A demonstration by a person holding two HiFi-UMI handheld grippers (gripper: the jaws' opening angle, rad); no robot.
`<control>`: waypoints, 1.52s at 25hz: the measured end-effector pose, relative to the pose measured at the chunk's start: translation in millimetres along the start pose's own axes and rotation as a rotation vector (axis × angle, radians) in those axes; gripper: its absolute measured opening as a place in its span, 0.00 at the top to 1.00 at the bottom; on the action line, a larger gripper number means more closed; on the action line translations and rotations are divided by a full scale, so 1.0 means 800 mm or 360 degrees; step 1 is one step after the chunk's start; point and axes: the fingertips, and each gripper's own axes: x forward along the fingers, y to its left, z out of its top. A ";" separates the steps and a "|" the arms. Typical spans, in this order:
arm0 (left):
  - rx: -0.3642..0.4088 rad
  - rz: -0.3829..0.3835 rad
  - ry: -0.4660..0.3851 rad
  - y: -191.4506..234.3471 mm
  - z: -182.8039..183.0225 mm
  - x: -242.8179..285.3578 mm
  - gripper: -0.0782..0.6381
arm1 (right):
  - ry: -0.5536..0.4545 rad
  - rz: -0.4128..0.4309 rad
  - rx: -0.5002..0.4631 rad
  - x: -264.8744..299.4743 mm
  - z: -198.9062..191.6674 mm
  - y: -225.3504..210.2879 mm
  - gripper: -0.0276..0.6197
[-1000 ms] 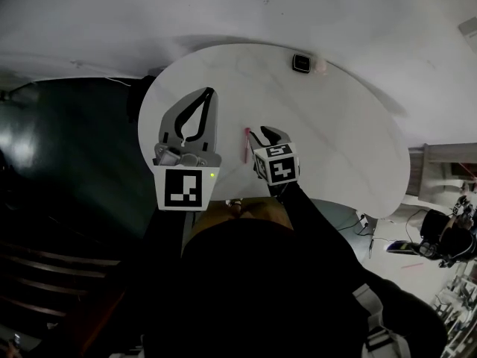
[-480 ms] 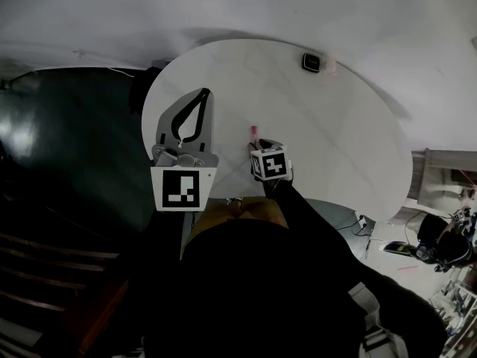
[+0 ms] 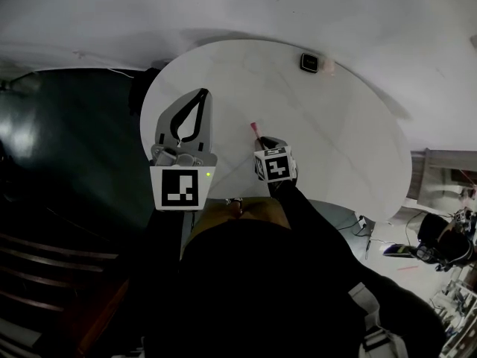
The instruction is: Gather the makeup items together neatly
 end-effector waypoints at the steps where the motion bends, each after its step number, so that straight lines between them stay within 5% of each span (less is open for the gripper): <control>1: -0.0004 -0.0007 -0.0002 -0.002 0.000 0.002 0.87 | -0.0041 -0.0015 0.0007 -0.007 0.009 -0.005 0.86; 22: 0.0055 -0.0332 -0.0156 -0.153 0.074 0.125 0.87 | -0.0978 -0.0276 0.0209 -0.276 0.196 -0.166 0.86; 38: 0.0064 -0.0398 -0.0105 -0.221 0.071 0.191 0.87 | -0.0886 -0.0282 0.0412 -0.261 0.175 -0.271 0.86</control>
